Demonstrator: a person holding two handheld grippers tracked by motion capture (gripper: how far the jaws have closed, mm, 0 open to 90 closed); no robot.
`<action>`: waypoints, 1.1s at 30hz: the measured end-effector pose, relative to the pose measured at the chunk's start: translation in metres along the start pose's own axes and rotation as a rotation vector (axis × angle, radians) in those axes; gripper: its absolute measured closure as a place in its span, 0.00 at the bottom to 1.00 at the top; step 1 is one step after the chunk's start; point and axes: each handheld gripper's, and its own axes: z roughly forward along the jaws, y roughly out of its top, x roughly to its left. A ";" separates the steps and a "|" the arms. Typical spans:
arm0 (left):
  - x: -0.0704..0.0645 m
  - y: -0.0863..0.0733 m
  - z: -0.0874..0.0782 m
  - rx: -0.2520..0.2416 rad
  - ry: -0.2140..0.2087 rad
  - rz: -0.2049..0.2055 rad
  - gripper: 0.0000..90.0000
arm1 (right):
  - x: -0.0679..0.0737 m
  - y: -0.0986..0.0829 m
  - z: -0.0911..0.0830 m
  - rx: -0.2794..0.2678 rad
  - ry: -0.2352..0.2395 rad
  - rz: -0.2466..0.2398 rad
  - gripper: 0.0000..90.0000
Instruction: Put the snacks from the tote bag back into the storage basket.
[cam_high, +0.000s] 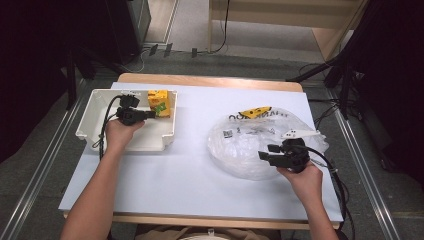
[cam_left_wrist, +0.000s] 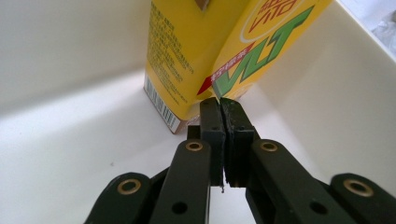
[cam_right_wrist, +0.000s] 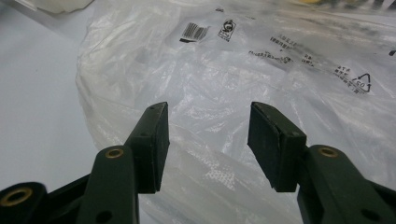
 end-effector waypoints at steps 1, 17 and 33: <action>0.000 0.000 0.000 -0.002 0.000 -0.001 0.99 | 0.000 0.000 0.000 -0.001 0.000 0.002 0.56; 0.003 0.005 0.004 -0.003 0.008 -0.012 0.99 | -0.001 -0.003 -0.004 0.004 -0.003 0.012 0.56; -0.001 0.006 0.002 0.021 -0.023 -0.022 0.88 | -0.001 -0.003 -0.002 0.007 0.014 0.029 0.56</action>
